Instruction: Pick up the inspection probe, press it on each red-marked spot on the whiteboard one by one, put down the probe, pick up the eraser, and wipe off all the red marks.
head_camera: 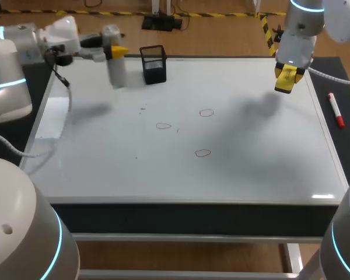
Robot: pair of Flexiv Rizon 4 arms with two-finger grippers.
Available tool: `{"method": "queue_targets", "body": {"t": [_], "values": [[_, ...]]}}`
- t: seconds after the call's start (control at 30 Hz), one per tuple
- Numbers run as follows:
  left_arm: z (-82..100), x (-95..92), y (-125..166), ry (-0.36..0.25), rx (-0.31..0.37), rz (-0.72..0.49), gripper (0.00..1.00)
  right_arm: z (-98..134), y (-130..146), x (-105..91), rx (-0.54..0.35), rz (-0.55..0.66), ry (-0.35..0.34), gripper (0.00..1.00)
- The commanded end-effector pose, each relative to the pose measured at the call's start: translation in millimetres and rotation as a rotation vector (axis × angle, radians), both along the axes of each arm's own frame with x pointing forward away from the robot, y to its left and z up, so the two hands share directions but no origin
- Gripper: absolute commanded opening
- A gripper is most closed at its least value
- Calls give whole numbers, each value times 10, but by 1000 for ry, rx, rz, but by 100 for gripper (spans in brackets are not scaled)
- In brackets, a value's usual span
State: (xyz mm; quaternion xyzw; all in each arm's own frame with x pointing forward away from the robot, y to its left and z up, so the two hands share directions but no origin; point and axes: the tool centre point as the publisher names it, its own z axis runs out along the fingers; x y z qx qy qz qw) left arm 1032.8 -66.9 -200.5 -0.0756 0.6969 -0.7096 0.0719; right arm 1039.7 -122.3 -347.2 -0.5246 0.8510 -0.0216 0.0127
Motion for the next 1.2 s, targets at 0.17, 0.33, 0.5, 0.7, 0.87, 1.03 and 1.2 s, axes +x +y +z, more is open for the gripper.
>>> {"method": "queue_targets", "body": {"t": [0.17, 0.33, 0.5, 0.7, 0.87, 1.03, 1.2], "values": [[-217, -256, -583, 21, -17, -152, 0, 14, -6, 6, -4, 1, 2, 0], [-278, -450, -898, 26, -32, -237, 0, 14, -6, 6, -4, 1, 2, 0], [-361, -653, -1113, 37, -49, -281, 0, 14, -6, 6, -4, 1, 2, 0], [-431, -790, -1240, 32, -41, -325, 0, 14, -6, 6, -4, 1, 2, 0], [-533, -860, -1284, 23, -40, -346, 0, 14, -6, 6, -4, 1, 2, 0], [-572, -925, -1296, 21, -28, -355, 0, 14, -6, 6, -4, 1, 2, 0], [-618, -960, -1257, 17, -35, -360, 0, 14, -6, 6, -4, 1, 2, 0]]}}
